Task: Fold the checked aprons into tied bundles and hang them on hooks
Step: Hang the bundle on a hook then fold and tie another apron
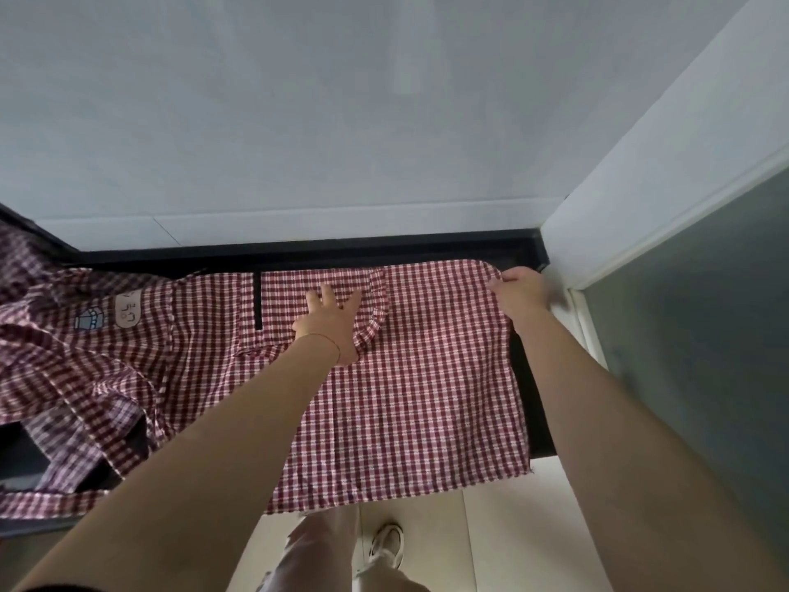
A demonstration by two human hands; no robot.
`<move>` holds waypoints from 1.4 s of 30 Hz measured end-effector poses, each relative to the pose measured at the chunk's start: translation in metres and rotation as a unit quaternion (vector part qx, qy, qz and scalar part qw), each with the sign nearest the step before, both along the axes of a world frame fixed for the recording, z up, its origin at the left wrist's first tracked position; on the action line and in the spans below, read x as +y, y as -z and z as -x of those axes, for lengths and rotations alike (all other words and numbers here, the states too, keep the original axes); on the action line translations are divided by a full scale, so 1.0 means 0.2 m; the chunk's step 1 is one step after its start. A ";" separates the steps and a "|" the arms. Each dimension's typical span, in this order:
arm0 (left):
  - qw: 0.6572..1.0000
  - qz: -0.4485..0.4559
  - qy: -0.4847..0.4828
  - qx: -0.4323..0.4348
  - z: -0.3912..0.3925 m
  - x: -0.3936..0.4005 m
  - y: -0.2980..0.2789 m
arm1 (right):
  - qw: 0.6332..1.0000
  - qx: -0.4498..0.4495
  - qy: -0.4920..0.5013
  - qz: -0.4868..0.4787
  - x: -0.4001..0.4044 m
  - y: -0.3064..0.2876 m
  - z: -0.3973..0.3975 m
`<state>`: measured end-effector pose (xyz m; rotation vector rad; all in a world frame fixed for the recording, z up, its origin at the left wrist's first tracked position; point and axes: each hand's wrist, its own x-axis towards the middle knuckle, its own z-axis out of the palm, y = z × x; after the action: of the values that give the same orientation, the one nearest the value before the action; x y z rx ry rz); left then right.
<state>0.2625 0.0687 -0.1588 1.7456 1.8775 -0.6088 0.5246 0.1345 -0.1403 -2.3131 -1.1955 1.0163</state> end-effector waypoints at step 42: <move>0.994 -0.112 0.009 0.014 -0.08 -0.24 0.05 | 0.835 -0.223 -0.483 -0.141 -0.66 0.33 0.43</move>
<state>0.2780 0.0206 -0.1685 1.9031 2.0162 -0.4454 0.4386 0.0034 -0.2068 -1.6838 -2.6338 0.4469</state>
